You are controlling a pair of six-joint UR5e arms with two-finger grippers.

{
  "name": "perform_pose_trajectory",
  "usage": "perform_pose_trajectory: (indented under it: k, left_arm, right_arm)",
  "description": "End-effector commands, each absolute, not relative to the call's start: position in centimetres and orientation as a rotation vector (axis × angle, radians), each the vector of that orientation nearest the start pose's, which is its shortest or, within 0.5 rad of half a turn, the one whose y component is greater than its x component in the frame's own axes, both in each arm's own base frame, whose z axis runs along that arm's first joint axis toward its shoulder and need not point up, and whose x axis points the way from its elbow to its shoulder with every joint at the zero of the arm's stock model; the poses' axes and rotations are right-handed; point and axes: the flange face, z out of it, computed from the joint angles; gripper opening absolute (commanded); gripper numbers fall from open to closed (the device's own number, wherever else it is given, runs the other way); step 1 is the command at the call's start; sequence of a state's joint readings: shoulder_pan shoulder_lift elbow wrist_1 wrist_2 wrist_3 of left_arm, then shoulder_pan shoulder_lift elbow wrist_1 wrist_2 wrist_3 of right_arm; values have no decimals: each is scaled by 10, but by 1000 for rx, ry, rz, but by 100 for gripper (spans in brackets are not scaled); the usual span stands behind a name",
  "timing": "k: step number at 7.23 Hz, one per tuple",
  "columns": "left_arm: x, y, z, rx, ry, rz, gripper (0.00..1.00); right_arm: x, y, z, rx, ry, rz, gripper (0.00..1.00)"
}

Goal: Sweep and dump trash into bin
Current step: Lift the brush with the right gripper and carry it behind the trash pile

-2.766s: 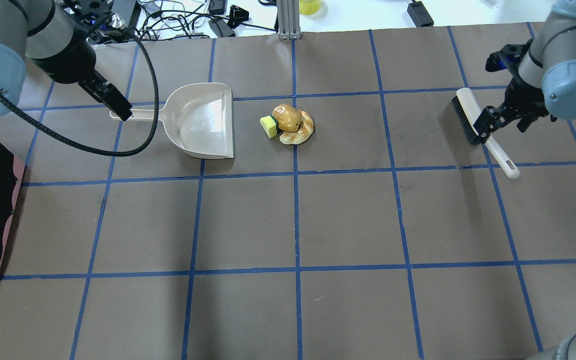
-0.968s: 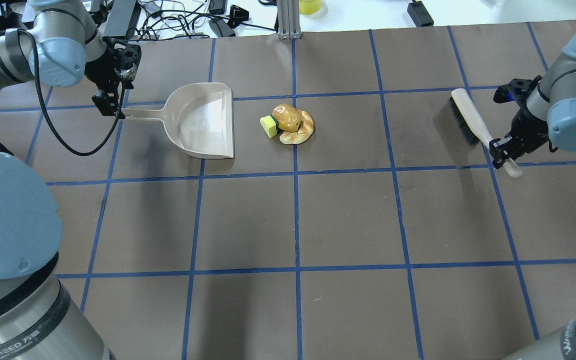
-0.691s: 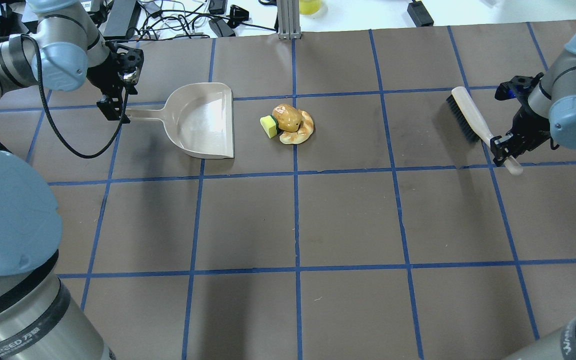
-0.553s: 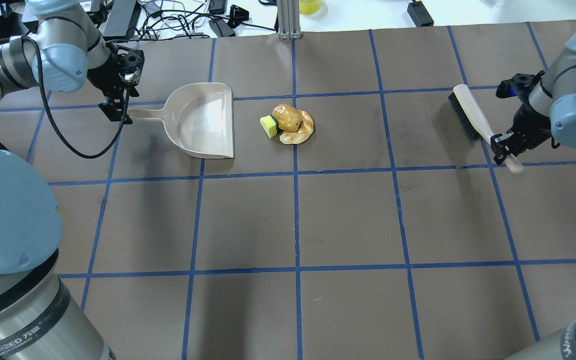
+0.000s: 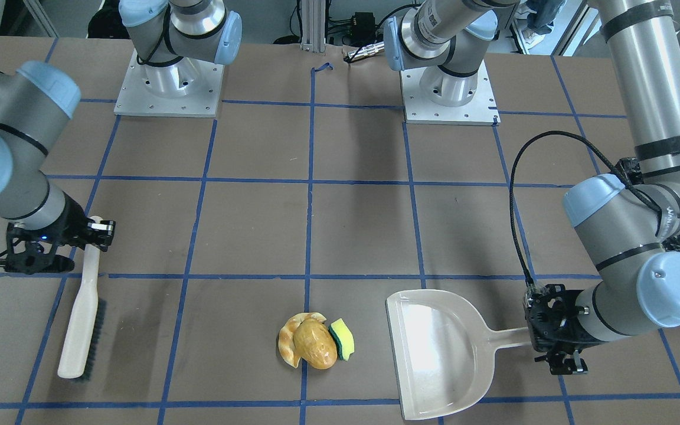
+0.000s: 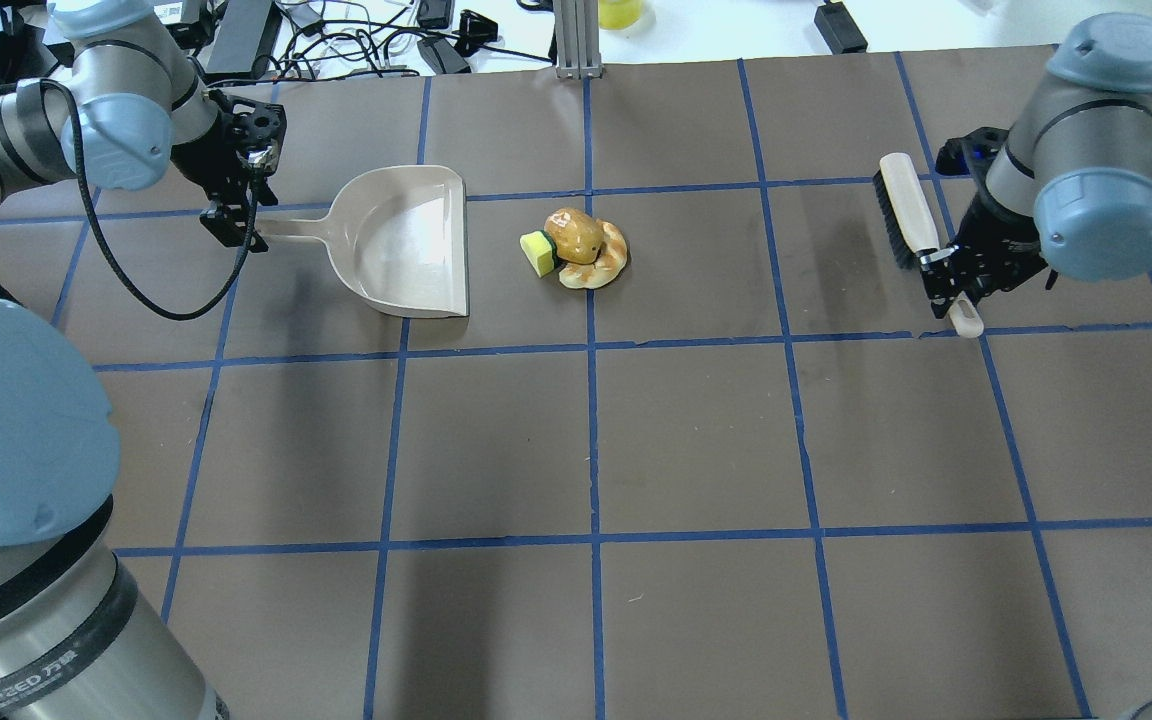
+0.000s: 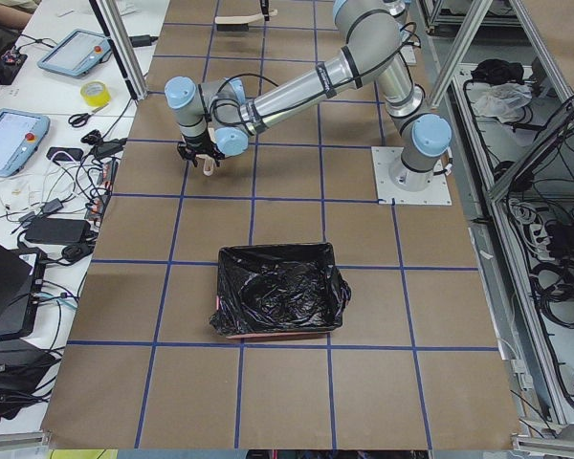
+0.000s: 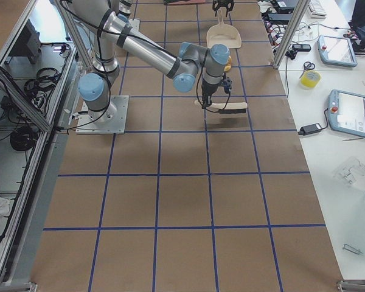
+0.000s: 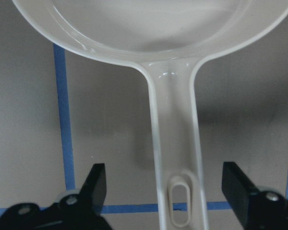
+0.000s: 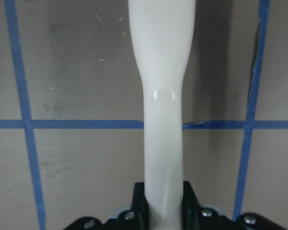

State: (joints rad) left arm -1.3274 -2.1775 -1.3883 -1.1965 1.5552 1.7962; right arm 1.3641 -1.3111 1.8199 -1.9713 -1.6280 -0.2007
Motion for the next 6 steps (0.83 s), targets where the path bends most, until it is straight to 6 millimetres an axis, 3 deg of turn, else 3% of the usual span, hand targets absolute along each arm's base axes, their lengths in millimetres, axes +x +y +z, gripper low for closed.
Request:
perform_pose_trajectory:
  k: [1,2,4,6]
  left_arm:
    - [37,-703,247,2231,2280,33,45]
    - [38,-702,249,2225,2284,32,31]
    - [37,-703,249,2219,2289,29,14]
    - [38,-706,251,2215,2281,26,7]
  right_arm:
    - [109,-541,277,163,3243,202,0]
    - [147,-535,281,256,3254,205,0]
    - [227,-518,291,404,3224,182,0]
    - [269,-509,286,531,3151,209,0]
